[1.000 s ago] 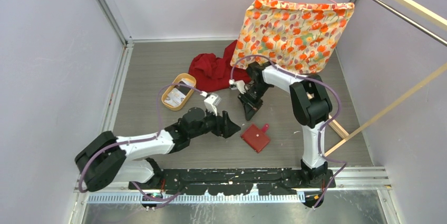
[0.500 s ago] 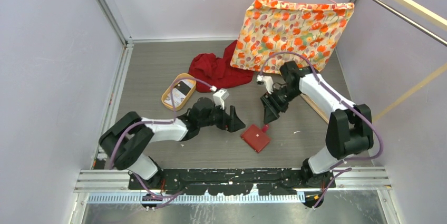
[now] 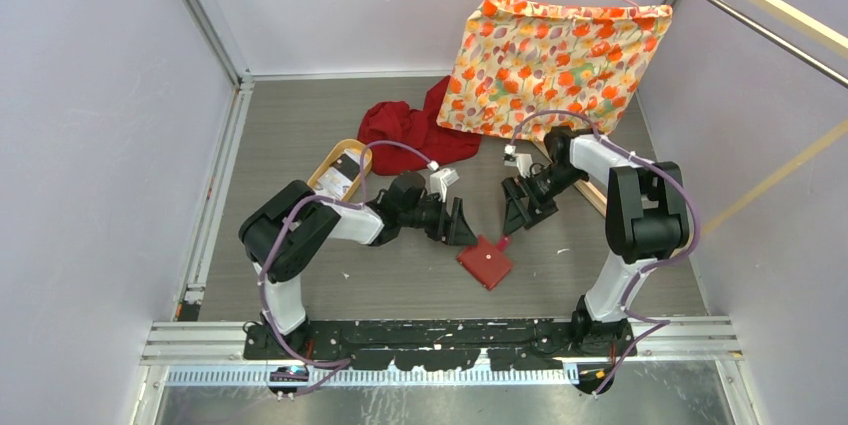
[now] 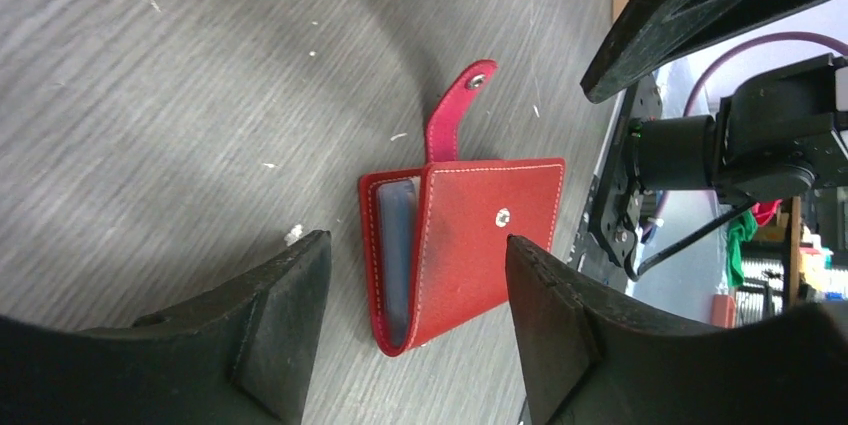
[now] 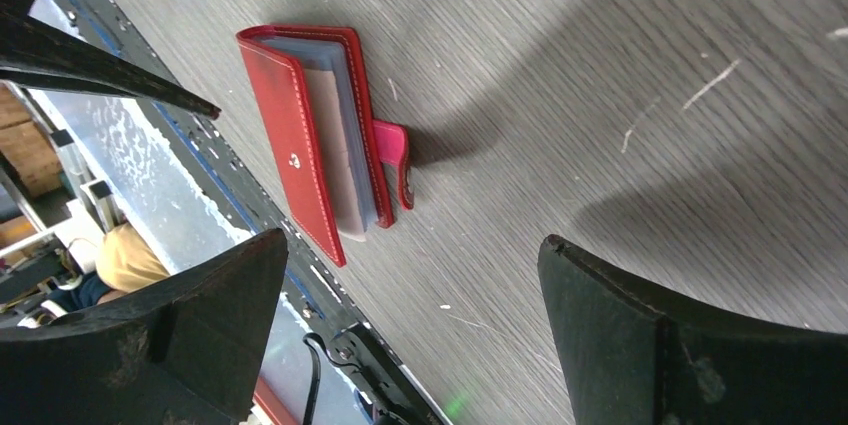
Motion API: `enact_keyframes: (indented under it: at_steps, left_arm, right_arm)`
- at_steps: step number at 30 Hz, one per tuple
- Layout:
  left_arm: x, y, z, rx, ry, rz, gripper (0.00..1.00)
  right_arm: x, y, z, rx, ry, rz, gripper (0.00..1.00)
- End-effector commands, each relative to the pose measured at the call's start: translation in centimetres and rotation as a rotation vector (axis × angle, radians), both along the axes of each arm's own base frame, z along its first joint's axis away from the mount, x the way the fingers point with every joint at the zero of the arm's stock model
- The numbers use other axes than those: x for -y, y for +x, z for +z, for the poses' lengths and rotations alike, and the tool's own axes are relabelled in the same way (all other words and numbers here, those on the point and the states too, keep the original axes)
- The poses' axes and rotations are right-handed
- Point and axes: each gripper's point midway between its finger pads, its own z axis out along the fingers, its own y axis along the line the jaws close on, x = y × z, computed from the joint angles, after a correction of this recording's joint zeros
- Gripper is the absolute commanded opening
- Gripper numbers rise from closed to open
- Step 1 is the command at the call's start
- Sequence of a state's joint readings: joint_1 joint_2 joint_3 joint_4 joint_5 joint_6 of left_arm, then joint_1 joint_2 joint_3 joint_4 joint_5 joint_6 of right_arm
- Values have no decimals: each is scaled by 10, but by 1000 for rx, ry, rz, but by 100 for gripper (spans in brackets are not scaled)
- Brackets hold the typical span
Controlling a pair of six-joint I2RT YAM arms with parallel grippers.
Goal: Put the credit cards into the card holder
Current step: Close the card holder at the center of the board.
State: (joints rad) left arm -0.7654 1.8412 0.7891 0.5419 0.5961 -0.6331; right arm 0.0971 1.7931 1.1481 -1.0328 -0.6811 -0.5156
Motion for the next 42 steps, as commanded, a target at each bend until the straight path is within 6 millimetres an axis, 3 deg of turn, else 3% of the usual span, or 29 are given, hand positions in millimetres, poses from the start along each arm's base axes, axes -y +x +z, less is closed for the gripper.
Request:
enact_keyframes:
  at_steps: [1, 3, 8, 10, 13, 15, 42]
  left_arm:
    - [12, -1, 19, 3, -77, -53, 64]
    - [14, -3, 17, -15, -84, -57, 60]
    - [16, -3, 11, -48, -79, -58, 52]
    - [15, -2, 10, -52, -75, -55, 51]
    - [15, -3, 9, -54, -71, -56, 50]
    - [15, -3, 8, -56, -69, -56, 50]
    - [17, -3, 5, -74, -69, -63, 48]
  right_arm:
    - [-14, 6, 9, 8, 87, 5, 100]
    - [-15, 7, 5, -9, 93, 3, 99]
    - [-21, 8, 0, -26, 108, 6, 81]
    - [-23, 7, -1, -28, 107, 17, 70]
    - [-25, 8, -3, -42, 106, 17, 44]
    - [-25, 9, -2, -50, 110, 16, 34]
    - [-27, -7, -7, -50, 81, 123, 13]
